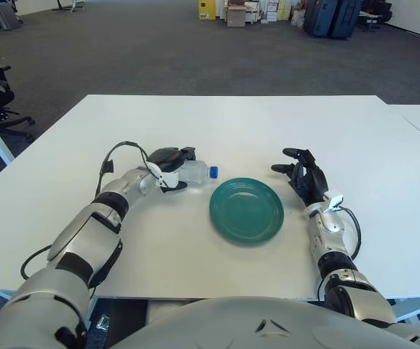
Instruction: Put the bottle into the plate.
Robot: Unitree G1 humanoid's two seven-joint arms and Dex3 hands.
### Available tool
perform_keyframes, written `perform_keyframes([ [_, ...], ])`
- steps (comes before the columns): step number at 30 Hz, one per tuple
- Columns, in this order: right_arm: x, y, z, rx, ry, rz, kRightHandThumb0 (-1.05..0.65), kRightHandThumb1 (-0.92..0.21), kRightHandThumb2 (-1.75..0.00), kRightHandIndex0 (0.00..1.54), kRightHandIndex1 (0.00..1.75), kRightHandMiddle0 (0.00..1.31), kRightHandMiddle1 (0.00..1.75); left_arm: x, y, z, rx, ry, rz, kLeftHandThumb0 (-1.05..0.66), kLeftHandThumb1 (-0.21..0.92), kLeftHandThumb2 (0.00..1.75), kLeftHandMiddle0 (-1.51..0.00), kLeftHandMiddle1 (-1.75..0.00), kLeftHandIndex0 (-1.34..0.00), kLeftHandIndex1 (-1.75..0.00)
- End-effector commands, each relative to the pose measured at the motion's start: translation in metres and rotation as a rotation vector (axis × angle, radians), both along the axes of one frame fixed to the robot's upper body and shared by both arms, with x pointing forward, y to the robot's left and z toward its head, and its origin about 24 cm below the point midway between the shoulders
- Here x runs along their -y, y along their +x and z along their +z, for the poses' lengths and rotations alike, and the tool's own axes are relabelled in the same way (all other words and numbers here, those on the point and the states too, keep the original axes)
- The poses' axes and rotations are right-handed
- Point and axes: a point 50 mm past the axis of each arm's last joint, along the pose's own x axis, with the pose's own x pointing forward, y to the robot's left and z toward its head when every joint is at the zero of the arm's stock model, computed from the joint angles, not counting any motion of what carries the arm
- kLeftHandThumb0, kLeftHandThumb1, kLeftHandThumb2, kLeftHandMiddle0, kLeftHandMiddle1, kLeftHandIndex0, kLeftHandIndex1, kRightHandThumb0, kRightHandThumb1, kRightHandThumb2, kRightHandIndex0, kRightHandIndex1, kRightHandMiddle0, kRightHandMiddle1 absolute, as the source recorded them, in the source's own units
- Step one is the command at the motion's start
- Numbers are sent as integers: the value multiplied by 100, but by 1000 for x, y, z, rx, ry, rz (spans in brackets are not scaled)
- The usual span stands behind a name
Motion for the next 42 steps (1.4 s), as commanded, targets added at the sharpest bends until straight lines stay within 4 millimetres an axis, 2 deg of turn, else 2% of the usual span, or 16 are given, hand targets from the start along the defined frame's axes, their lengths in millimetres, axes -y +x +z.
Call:
perform_keyframes([
  [1, 10, -67, -56, -257, 63, -107, -81, -92, -85, 58, 83, 21, 115, 1, 2, 11, 39, -93, -6, -45, 35, 127, -110, -175, -58, -175],
  [15, 8, -66, -57, -267, 58, -116, -80, -92, -86, 56, 82, 22, 116, 25, -4, 49, 156, -312, -100, -45, 37, 125, -109, -175, -56, -175],
  [28, 8, -67, -58, -275, 61, -106, -82, -92, -87, 56, 82, 20, 116, 32, -12, 61, 218, -401, -47, -44, 40, 121, -110, -175, -54, -175],
  [33, 7, -67, -58, -281, 62, -102, -82, -92, -87, 56, 82, 18, 114, 45, -10, 72, 257, -418, -88, -44, 40, 121, -111, -175, -54, -175],
  [37, 6, -67, -59, -283, 67, -102, -81, -92, -87, 56, 82, 18, 114, 59, -7, 89, 291, -425, -151, -44, 40, 121, -111, -175, -54, -175],
  [42, 6, -68, -59, -288, 69, -103, -80, -92, -87, 56, 82, 17, 113, 71, -11, 102, 313, -407, -233, -44, 39, 122, -112, -175, -55, -175],
])
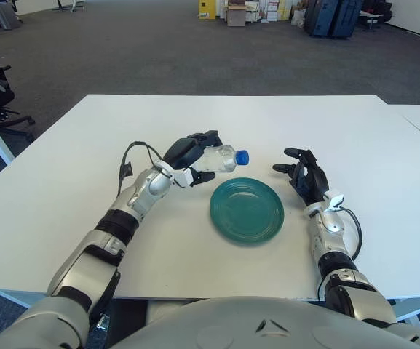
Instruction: Put the bottle into the plate.
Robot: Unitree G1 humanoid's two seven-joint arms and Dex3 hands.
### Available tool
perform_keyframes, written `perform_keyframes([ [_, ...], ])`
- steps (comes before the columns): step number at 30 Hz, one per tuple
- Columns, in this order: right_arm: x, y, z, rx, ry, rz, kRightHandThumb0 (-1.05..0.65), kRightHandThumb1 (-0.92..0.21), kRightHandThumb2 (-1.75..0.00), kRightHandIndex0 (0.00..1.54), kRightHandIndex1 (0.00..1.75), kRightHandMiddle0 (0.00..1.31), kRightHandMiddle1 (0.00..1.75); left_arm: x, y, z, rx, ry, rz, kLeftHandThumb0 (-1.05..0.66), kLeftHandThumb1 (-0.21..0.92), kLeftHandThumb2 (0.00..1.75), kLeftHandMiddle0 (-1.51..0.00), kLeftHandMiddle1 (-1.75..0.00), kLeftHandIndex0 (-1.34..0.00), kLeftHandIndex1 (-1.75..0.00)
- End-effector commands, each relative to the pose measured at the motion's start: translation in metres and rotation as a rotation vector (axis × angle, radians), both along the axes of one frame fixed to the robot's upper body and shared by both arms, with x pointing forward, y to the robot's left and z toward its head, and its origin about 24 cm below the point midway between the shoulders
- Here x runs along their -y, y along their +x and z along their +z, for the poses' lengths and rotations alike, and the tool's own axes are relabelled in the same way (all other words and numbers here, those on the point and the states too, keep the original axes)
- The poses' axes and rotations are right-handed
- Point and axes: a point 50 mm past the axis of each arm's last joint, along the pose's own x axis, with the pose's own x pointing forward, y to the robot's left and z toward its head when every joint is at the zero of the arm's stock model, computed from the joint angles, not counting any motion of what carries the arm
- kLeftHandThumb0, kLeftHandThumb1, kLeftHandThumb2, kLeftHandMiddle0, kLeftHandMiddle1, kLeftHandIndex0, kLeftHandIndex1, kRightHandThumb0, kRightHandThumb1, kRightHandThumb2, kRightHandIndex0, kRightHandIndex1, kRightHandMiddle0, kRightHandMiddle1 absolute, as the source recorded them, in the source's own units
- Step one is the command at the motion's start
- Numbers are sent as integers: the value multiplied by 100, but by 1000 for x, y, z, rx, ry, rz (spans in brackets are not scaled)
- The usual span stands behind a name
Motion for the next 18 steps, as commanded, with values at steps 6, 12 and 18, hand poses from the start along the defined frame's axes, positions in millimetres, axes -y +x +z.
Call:
perform_keyframes([
  [6, 3, -68, -59, -280, 78, -79, -80, -92, -87, 54, 81, 15, 112, 33, -2, 52, 185, 21, -159, -46, 33, 129, -114, -175, -59, -175],
  [12, 0, -67, -59, -282, 74, -87, -81, -92, -85, 53, 82, 16, 114, 43, -9, 52, 232, 72, -224, -48, 27, 137, -116, -175, -64, -175],
  [18, -2, -68, -60, -285, 76, -87, -80, -92, -85, 54, 83, 16, 114, 53, -15, 47, 185, 111, -262, -49, 25, 139, -116, -175, -66, -175],
])
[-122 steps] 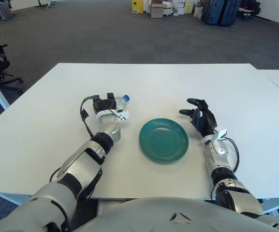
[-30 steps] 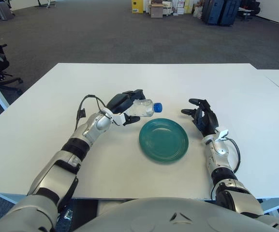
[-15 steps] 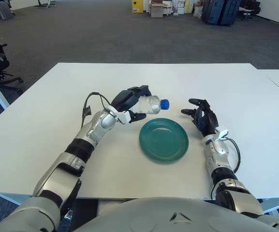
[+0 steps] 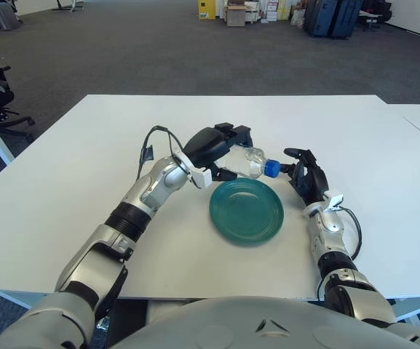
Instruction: Put the bottle into the plate.
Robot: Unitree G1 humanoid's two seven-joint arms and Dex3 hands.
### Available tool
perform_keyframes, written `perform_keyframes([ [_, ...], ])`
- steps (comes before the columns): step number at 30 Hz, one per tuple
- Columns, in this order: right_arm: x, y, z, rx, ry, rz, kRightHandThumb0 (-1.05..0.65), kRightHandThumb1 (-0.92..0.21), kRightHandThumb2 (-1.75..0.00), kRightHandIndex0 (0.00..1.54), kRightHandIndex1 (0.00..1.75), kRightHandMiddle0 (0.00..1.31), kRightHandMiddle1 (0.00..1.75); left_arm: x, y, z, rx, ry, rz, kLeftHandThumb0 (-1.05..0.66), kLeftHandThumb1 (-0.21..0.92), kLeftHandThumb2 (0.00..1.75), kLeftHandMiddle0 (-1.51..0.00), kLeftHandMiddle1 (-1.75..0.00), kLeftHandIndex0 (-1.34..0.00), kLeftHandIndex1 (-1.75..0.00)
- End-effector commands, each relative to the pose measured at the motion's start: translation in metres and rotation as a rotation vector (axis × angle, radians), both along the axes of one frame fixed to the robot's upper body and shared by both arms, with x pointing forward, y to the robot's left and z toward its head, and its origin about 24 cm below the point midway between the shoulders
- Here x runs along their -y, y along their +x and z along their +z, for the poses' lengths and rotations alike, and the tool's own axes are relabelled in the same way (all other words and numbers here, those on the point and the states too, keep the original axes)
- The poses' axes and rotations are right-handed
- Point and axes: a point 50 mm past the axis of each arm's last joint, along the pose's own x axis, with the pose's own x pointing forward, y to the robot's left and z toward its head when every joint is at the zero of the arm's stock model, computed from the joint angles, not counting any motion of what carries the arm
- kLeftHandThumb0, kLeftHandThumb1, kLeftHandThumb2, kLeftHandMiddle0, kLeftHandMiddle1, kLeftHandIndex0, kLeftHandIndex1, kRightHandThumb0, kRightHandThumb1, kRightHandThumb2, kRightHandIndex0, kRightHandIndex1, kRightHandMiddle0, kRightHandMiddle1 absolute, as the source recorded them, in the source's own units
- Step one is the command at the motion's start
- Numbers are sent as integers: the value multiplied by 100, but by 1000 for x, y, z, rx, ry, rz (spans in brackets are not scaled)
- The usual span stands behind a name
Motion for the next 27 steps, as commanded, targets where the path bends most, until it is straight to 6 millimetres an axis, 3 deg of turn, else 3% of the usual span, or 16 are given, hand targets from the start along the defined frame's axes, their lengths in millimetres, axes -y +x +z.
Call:
perform_keyframes([
  [1, -1, -68, -60, -281, 78, -77, -80, -92, -85, 54, 83, 16, 114, 9, 0, 12, 30, 36, -35, -49, 25, 139, -116, -175, -65, -175],
  [13, -2, -68, -60, -284, 75, -72, -82, -92, -86, 47, 80, 18, 116, 20, -4, 14, 116, 246, -103, -49, 24, 140, -115, -175, -66, -175],
  [27, -4, -68, -59, -264, 100, -68, -83, -92, -84, 46, 81, 20, 119, 19, -6, -16, 35, 318, -139, -48, 28, 136, -114, -175, -63, -175],
])
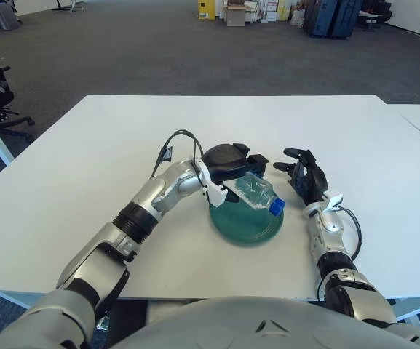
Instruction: Put the bottle into the plate.
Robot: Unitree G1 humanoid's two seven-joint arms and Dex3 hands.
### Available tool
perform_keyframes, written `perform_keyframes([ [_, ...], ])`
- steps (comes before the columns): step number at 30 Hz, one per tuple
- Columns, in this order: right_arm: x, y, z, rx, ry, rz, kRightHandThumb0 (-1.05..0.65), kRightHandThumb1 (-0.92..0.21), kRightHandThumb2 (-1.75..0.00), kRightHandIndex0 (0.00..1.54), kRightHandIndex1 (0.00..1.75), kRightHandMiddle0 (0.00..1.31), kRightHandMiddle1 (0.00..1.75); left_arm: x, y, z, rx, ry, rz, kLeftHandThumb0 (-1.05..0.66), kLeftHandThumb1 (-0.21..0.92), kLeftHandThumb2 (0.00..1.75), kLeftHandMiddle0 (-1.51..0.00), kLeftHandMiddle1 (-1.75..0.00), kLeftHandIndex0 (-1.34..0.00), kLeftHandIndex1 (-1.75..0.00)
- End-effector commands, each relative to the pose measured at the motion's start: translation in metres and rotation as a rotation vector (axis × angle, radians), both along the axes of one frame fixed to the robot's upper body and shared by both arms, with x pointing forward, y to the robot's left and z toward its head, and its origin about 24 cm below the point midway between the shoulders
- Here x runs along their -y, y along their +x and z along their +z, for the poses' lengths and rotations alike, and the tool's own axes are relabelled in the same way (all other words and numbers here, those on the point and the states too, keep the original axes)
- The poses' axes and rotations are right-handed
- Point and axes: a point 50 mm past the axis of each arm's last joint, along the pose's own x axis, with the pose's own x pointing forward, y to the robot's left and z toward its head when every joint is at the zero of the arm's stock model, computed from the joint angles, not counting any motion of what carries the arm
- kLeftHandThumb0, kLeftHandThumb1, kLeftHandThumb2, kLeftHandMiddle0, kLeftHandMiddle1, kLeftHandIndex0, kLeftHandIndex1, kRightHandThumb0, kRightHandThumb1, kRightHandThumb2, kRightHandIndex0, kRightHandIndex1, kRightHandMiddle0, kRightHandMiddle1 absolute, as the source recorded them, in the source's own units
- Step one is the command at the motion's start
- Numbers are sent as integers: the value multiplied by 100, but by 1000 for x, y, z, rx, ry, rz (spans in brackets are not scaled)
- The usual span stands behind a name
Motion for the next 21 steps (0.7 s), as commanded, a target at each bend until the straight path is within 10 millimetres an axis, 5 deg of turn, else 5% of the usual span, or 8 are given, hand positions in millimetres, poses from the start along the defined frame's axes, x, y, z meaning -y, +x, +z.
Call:
perform_keyframes([
  [1, -3, -68, -59, -263, 99, -77, -83, -92, -84, 47, 81, 20, 120, -2, 9, 5, 43, 14, 1, -48, 28, 135, -114, -175, -63, -175],
  [21, -2, -70, -59, -269, 87, -82, -85, -92, -86, 46, 89, 21, 120, -3, 1, -25, -29, -39, -22, -46, 32, 131, -114, -175, -60, -175],
])
